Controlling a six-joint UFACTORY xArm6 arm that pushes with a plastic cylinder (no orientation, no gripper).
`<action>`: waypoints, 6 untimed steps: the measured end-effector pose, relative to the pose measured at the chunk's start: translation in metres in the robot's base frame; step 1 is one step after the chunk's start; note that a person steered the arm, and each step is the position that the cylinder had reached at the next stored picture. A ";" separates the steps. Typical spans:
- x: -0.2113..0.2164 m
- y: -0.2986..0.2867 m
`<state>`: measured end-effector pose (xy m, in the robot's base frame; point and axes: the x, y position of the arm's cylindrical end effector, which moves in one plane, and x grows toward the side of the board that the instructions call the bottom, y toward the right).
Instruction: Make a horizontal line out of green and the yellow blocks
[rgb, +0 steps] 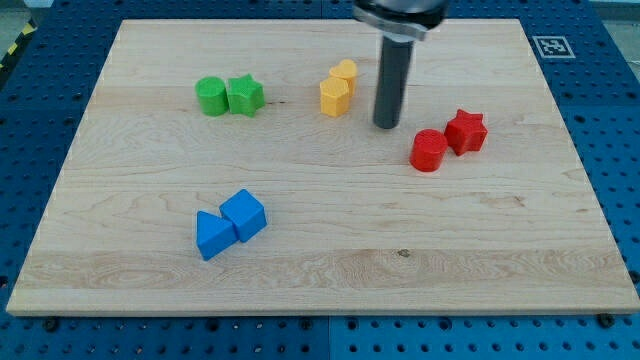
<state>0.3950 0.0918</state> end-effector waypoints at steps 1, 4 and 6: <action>-0.007 0.008; -0.035 -0.030; -0.036 -0.036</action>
<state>0.3591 0.0553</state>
